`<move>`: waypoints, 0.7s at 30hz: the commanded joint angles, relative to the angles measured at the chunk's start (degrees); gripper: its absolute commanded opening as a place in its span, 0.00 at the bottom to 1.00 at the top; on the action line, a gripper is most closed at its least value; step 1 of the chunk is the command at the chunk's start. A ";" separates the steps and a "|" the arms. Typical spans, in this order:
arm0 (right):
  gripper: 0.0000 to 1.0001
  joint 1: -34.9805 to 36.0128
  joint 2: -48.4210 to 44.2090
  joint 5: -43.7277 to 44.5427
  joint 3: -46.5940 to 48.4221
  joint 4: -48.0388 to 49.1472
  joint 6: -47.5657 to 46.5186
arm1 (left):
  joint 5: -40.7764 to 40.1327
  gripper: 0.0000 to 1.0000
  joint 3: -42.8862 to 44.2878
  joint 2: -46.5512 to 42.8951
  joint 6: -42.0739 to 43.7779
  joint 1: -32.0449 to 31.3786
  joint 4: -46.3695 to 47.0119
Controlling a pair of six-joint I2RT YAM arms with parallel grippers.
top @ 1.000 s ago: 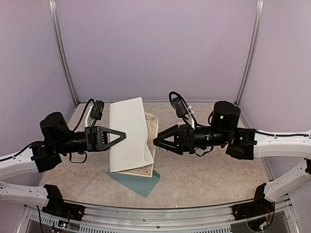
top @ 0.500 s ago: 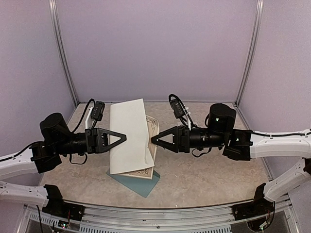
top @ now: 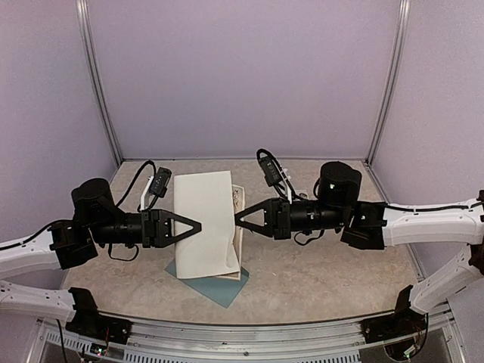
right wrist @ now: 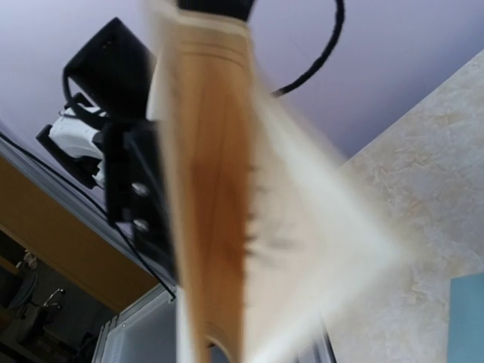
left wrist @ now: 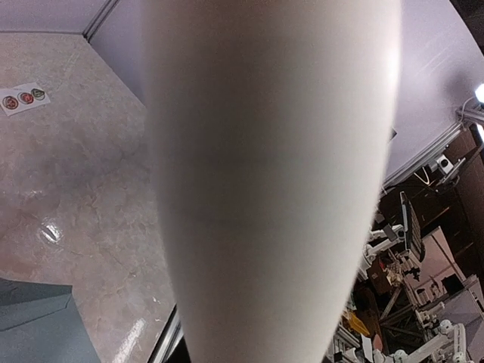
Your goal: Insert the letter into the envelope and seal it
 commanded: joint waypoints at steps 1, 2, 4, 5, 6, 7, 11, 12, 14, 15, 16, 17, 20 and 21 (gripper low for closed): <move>0.00 -0.44 0.95 -1.56 3.23 -0.16 -1.52 | 0.05 0.26 2.48 0.90 3.96 -0.57 -5.45; 0.00 -0.44 1.12 -1.72 3.39 -0.42 -1.54 | -0.25 0.26 2.64 1.10 4.24 -0.57 -5.97; 0.00 -0.45 1.50 -2.07 3.66 -0.59 -1.60 | -0.63 0.26 2.70 1.34 4.25 -0.61 -6.27; 0.00 -0.44 1.66 -2.40 3.68 -0.50 -1.55 | -0.59 0.26 2.70 1.43 4.13 -0.65 -6.12; 0.00 -0.44 1.79 -2.63 3.80 -0.46 -1.50 | -0.54 0.26 2.62 1.61 4.07 -0.70 -5.88; 0.00 -0.49 1.87 -2.67 3.82 -0.47 -1.48 | -0.67 0.26 2.61 1.68 3.99 -0.74 -5.64; 0.00 -0.45 2.13 -3.00 3.86 -0.64 -1.51 | -0.30 0.29 2.28 1.88 3.59 -0.80 -4.50; 0.00 -0.48 2.27 -3.02 3.79 -0.69 -1.47 | -0.03 0.30 2.34 1.90 3.54 -0.83 -4.30; 0.00 -0.45 2.31 -3.20 3.76 -0.78 -1.51 | 0.20 0.30 2.35 2.29 3.47 -0.99 -4.15; 0.00 -0.45 2.29 -3.20 3.75 -0.78 -1.46 | 0.12 0.29 2.37 2.33 3.55 -1.04 -4.22; 0.00 -0.44 2.25 -3.20 3.70 -0.74 -1.50 | 0.15 0.27 2.35 2.46 3.55 -1.09 -4.23; 0.00 -0.44 2.14 -3.14 3.65 -0.71 -1.47 | 0.09 0.24 2.35 2.50 3.60 -1.09 -4.25; 0.00 -0.44 1.87 -2.90 3.54 -0.89 -1.54 | -0.50 0.17 2.43 2.44 3.62 -1.09 -4.32; 0.00 -0.42 1.76 -2.86 3.47 -0.91 -1.61 | -0.69 0.17 2.43 2.36 3.58 -1.09 -4.32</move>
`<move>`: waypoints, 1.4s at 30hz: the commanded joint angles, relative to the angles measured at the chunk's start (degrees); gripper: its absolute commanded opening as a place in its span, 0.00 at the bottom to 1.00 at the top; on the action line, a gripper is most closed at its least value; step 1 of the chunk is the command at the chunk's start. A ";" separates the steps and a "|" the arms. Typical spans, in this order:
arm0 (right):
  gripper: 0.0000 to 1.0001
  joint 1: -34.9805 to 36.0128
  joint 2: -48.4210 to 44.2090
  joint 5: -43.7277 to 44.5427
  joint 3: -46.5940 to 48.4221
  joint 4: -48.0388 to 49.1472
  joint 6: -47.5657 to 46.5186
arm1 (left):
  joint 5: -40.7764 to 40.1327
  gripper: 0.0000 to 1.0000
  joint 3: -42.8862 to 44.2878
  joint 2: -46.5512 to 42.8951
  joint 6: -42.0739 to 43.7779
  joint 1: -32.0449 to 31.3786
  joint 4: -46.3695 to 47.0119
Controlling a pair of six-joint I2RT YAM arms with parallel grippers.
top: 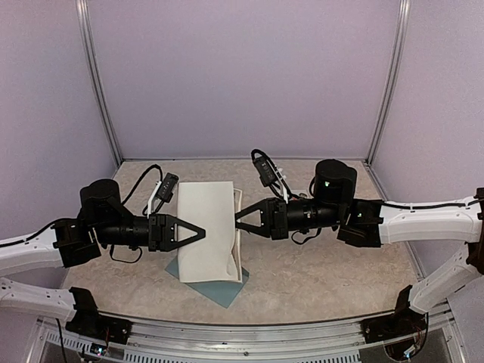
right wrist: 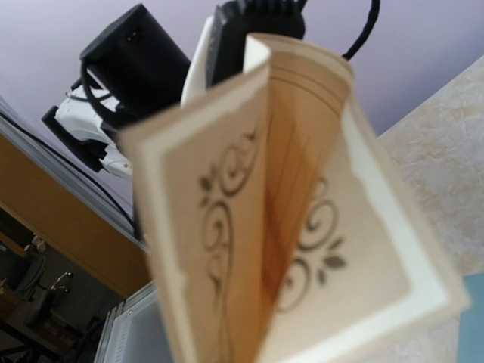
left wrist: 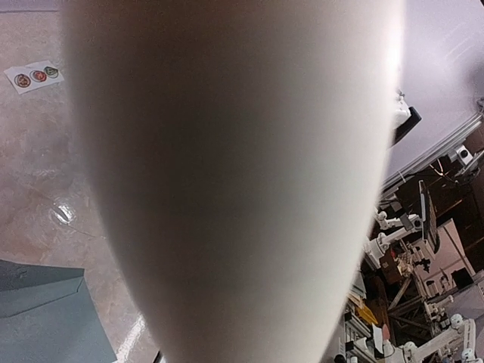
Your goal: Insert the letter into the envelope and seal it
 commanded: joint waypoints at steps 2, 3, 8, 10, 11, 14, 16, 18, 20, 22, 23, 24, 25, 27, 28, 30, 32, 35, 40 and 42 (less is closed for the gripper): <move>0.00 -0.48 -0.20 -0.12 1.19 0.04 -0.81 | -0.33 0.16 1.45 -0.05 0.74 -0.53 0.36; 0.00 -0.45 -0.16 -0.12 1.19 0.01 -0.78 | -0.15 0.16 1.45 -0.02 0.70 -0.53 0.38; 0.00 -0.45 -0.25 0.04 1.04 0.01 -0.61 | -0.12 0.03 1.32 0.14 0.44 -0.61 0.60; 0.00 -0.45 -0.65 1.05 0.74 0.08 -0.54 | -0.52 0.00 1.27 -0.01 0.36 -0.61 0.64; 0.00 -0.44 -1.22 1.84 0.37 0.26 -0.30 | -0.94 0.00 1.27 -0.06 0.34 -0.61 0.50; 0.22 -0.47 -3.18 4.76 -1.45 1.33 0.85 | -2.39 0.00 1.06 -0.70 0.28 -0.61 0.32; 0.44 -0.45 -4.65 6.27 -3.49 3.23 1.86 | -3.62 0.00 0.88 -1.26 0.10 -0.61 0.29; 0.61 -0.49 -5.59 6.83 -5.25 5.09 2.88 | -4.35 0.00 0.63 -1.66 -0.17 -0.61 0.46; 0.71 -0.49 -5.63 6.79 -5.54 4.51 3.11 | -4.62 0.00 0.42 -1.94 -0.43 -0.61 0.91; 0.75 -0.22 -4.92 6.79 -5.25 3.53 3.07 | -4.41 0.00 0.33 -2.00 -0.54 -0.57 1.35; 0.75 -0.09 -4.46 6.87 -5.09 3.26 3.15 | -4.23 0.00 0.31 -1.88 -0.61 -0.61 1.57; 0.75 0.05 -4.05 6.97 -4.91 3.04 3.18 | -4.15 0.00 0.31 -1.83 -0.62 -0.61 1.61; 0.75 0.20 -3.65 7.12 -4.69 2.76 3.33 | -4.30 0.00 0.31 -1.82 -0.70 -0.61 1.61; 0.75 0.45 -2.89 7.53 -3.91 1.46 3.33 | -4.56 0.00 0.24 -1.79 -0.80 -0.61 1.61; 0.77 0.67 -2.53 7.86 -3.40 0.71 3.02 | -4.83 0.00 0.16 -1.77 -0.82 -0.61 1.61; 0.78 1.36 -1.69 8.95 -1.85 -1.72 2.12 | -5.27 0.00 0.13 -1.82 -0.89 -0.61 1.48; 0.79 2.05 -0.47 10.74 0.40 -5.08 1.29 | -5.54 0.00 0.13 -1.67 -0.89 -0.61 1.44; 0.68 2.73 1.51 11.42 2.79 -7.22 0.94 | -5.70 0.01 0.20 -1.31 -0.72 -0.61 1.28; 0.60 3.65 3.90 10.98 4.18 -6.15 1.38 | -7.11 0.05 0.85 -0.28 -0.16 -0.67 -0.51; 0.56 3.98 4.70 11.53 5.11 -6.75 1.51 | -8.09 0.08 1.13 0.05 0.11 -0.78 -1.43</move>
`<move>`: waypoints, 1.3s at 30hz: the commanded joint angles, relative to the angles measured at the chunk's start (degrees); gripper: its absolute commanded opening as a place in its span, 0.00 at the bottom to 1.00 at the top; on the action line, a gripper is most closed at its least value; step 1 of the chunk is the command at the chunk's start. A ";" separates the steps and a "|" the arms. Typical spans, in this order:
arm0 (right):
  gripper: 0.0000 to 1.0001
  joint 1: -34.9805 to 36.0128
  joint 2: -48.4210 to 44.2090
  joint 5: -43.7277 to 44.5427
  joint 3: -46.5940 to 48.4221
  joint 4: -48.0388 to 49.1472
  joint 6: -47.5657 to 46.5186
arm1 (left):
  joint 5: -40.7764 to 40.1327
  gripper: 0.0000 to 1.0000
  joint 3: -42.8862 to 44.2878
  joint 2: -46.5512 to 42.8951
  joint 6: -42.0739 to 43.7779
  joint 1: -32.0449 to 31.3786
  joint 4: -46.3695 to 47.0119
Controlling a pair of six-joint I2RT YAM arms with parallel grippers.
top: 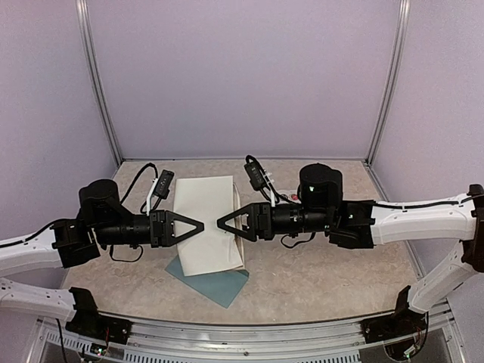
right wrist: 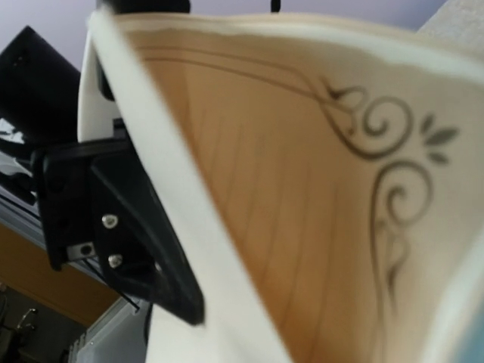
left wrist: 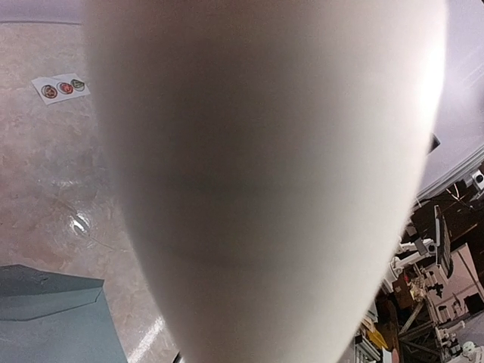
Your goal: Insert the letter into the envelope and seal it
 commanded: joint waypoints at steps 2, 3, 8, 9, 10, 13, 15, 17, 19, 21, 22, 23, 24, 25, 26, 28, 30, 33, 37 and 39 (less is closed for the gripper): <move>0.53 1.32 2.78 1.15 3.30 -1.95 -0.31 | -2.51 0.12 1.27 0.94 1.01 -0.61 -1.61; 0.53 1.43 3.39 0.89 3.72 -1.93 -0.26 | -2.60 0.13 1.30 1.15 1.02 -0.61 -1.64; 0.47 2.00 5.19 0.43 5.08 -1.41 -0.14 | -3.43 0.15 1.62 2.27 1.15 -0.75 -2.35; 0.47 2.05 5.30 0.31 5.15 -1.37 -0.10 | -3.97 0.15 1.67 2.36 1.11 -0.79 -2.61; 0.46 2.08 5.40 0.34 5.27 -1.36 0.01 | -4.40 0.15 1.71 2.39 1.13 -0.79 -2.82; 0.45 2.05 5.54 0.34 5.30 -1.36 0.11 | -5.11 0.20 1.73 2.32 1.23 -0.79 -3.35; 0.44 2.10 5.74 0.20 5.39 -1.29 0.15 | -5.04 0.21 1.64 2.44 1.15 -0.79 -3.25; 0.43 2.11 6.06 -0.03 5.65 -0.96 0.35 | -4.96 0.21 1.63 2.65 1.11 -0.79 -3.06; 0.42 2.10 6.43 -0.08 5.92 -0.79 0.48 | -4.90 0.22 1.63 2.81 1.07 -0.80 -2.90; 0.40 2.10 6.70 -0.18 6.04 -0.58 0.55 | -4.82 0.22 1.63 3.00 1.02 -0.90 -2.63; 0.39 2.10 6.81 -0.25 6.06 -0.57 0.61 | -4.82 0.22 1.63 3.07 1.02 -1.00 -2.61; 0.38 2.10 6.94 -0.18 6.05 -0.64 0.62 | -4.88 0.22 1.63 3.22 1.02 -1.05 -2.54; 0.38 2.10 6.99 -0.22 6.12 -0.66 0.66 | -4.90 0.22 1.63 3.26 1.02 -1.05 -2.52; 0.37 2.05 7.06 -0.33 6.13 -0.66 0.66 | -4.87 0.22 1.56 3.27 0.94 -1.05 -2.40; 0.37 2.04 7.08 -0.35 6.12 -0.66 0.71 | -4.85 0.22 1.54 3.34 0.93 -1.13 -2.19; 0.36 2.14 7.11 -0.34 6.05 -0.66 0.75 | -4.79 0.22 1.45 3.48 0.77 -1.19 -1.89; 0.35 2.14 7.26 -0.39 6.17 -0.61 0.75 | -4.63 0.23 1.41 3.67 0.59 -1.27 -1.33; 0.34 2.11 7.58 -0.64 6.30 -0.57 0.87 | -4.34 0.24 1.44 4.03 0.41 -1.48 -0.58; 0.33 2.16 7.89 -0.76 6.46 -0.39 1.01 | -4.37 0.25 1.45 4.56 0.32 -1.75 -0.16; 0.32 2.18 7.93 -0.81 6.48 -0.39 1.01 | -4.52 0.25 1.41 4.59 0.23 -1.84 -0.15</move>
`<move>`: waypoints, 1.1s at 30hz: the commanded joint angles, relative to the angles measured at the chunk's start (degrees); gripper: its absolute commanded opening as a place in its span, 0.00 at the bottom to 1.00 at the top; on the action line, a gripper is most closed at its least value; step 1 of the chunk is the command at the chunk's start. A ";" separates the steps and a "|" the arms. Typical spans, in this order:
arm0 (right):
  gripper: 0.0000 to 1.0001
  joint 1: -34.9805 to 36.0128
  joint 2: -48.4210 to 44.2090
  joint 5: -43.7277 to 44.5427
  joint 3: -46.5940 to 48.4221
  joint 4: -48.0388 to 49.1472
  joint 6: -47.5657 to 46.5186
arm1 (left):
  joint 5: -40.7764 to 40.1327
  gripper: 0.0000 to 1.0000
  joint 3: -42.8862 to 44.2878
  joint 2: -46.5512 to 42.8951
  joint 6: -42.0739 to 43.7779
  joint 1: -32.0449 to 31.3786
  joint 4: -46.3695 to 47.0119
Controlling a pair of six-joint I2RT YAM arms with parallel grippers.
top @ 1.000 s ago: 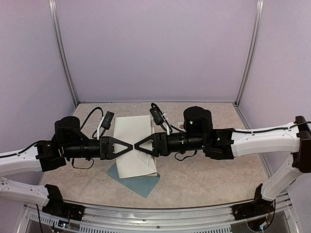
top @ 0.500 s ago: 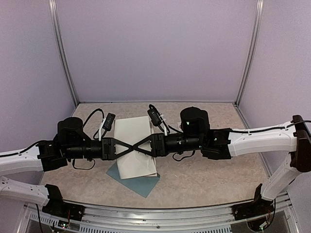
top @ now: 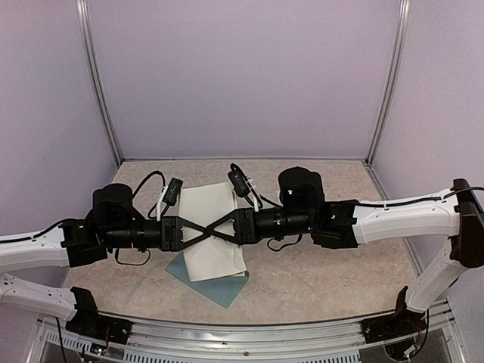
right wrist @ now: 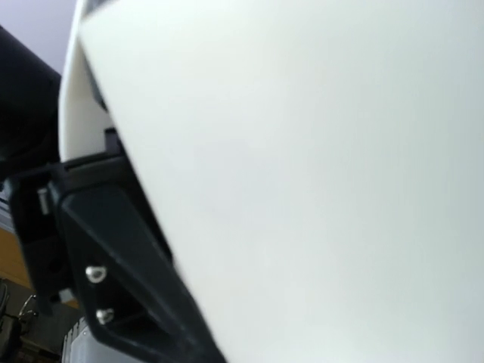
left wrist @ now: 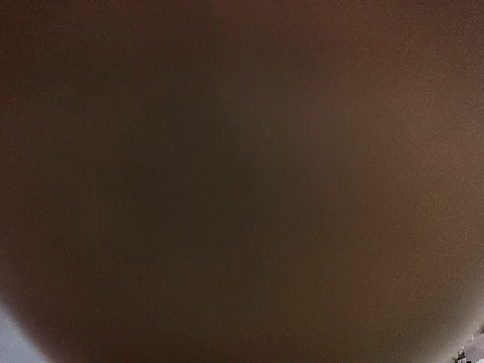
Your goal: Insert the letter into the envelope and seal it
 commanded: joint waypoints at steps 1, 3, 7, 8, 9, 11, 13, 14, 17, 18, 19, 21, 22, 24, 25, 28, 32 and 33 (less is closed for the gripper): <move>0.31 0.74 0.98 -0.98 1.69 1.31 0.31 | -0.11 0.25 1.37 0.42 0.05 -0.75 2.15; 0.29 0.78 0.96 -0.93 1.56 1.31 0.38 | -0.23 0.25 1.36 0.30 0.05 -0.77 2.15; 0.23 0.77 0.90 -0.82 1.30 1.56 0.38 | -0.72 0.24 1.23 0.01 0.06 -0.80 1.89; 0.21 0.77 0.77 -0.91 1.29 1.69 0.42 | -0.90 0.24 1.19 -0.08 0.08 -0.75 1.81; 0.19 0.70 0.76 -1.07 1.15 1.86 0.44 | -0.98 0.24 1.19 -0.23 0.07 -0.79 1.75; 0.15 0.71 0.75 -1.45 0.90 2.50 0.60 | -1.14 0.24 1.11 -0.43 0.05 -0.80 1.59; 0.11 0.76 0.60 -1.62 0.56 3.14 0.79 | -1.10 0.24 1.18 -0.54 0.05 -0.80 1.53; 0.09 0.77 0.53 -1.67 0.41 3.35 0.88 | -1.11 0.23 1.18 -0.61 0.10 -0.80 1.51; 0.04 0.76 0.37 -1.70 0.16 3.74 0.93 | -1.16 0.22 1.10 -0.64 0.06 -0.79 1.28; 0.03 0.72 0.39 -1.77 0.18 3.84 0.93 | -1.18 0.22 1.10 -0.70 0.05 -0.80 1.20; 0.00 0.72 0.24 -1.77 0.05 3.98 0.99 | -1.29 0.22 1.10 -0.72 0.08 -0.80 1.18; 0.00 0.77 0.07 -1.76 -0.16 4.26 1.02 | -1.63 0.21 1.10 -0.93 0.05 -0.80 0.97; 0.00 0.77 0.05 -1.77 -0.31 4.42 1.07 | -1.88 0.21 1.10 -1.11 0.05 -0.80 0.88; 0.00 0.77 -0.19 -1.86 -0.68 4.87 1.15 | -2.14 0.21 1.03 -1.28 0.06 -0.77 0.75; 0.00 0.78 -0.26 -1.80 -0.91 5.17 1.29 | -2.17 0.21 1.01 -1.47 0.05 -0.79 0.79; 0.00 0.77 -0.90 -0.87 -1.66 5.86 1.57 | -2.09 0.26 0.84 -1.81 0.14 -0.79 0.94; 0.00 0.39 -3.03 0.68 -3.39 6.88 1.76 | -1.53 0.64 0.56 -3.87 0.27 -0.67 0.85; 0.00 0.18 -3.56 0.56 -3.98 7.64 1.85 | -1.02 0.69 0.35 -4.61 0.11 -0.59 1.21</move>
